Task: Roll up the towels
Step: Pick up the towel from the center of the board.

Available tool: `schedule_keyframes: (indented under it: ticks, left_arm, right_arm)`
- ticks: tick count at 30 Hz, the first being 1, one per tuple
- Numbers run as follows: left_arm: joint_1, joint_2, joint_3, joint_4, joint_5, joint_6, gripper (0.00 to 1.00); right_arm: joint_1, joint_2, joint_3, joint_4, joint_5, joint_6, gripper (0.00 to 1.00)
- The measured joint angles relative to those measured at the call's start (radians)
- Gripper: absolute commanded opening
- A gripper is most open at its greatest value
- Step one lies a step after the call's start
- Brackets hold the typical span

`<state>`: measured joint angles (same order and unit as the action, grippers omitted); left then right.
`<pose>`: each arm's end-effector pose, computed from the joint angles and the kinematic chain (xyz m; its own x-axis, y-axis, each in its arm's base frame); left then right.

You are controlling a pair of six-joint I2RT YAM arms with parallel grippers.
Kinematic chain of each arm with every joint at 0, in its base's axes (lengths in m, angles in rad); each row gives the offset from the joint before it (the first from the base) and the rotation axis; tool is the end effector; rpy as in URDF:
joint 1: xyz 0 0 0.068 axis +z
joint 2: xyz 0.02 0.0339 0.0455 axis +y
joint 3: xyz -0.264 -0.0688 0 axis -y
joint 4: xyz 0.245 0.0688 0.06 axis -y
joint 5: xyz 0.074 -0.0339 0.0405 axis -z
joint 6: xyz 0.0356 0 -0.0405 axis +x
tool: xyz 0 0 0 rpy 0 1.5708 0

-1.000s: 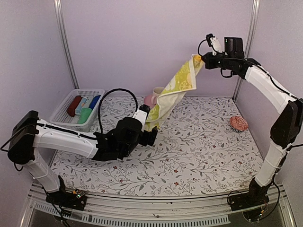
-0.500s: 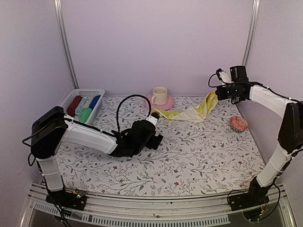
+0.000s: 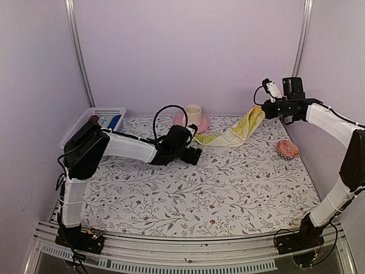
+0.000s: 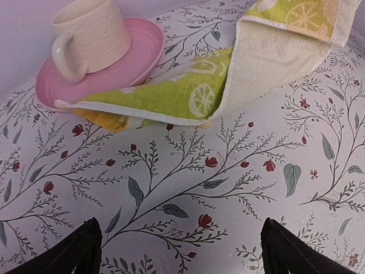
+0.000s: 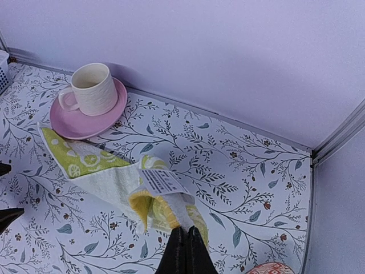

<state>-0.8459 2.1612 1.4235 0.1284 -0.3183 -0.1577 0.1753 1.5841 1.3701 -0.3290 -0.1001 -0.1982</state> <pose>0.3246 -0.3497 0.1507 -0.4597 0.2940 -0.8380 0.4745 0.8789 0.0481 0.3631 0.0679 0.3275 -0.4481 -0.2783 -0.8496 -0.3529 0.9282 -0.1180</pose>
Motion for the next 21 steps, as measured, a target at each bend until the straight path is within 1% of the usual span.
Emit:
schedule_keyframes:
  ticks: [9,16,21]
  left_arm:
    - [0.049,0.17,0.157,-0.032,0.129,-0.114,0.97]
    - [0.129,0.226,0.219,-0.008,0.235,-0.221,0.97]
    - [0.161,0.272,0.267,0.039,0.291,-0.281,0.97]
  right_arm:
    - [-0.026,0.029,-0.039,0.023,-0.021,0.004,0.02]
    - [-0.026,0.041,-0.05,0.034,-0.039,0.004,0.02]
    - [-0.026,0.041,-0.05,0.045,-0.045,0.004,0.02]
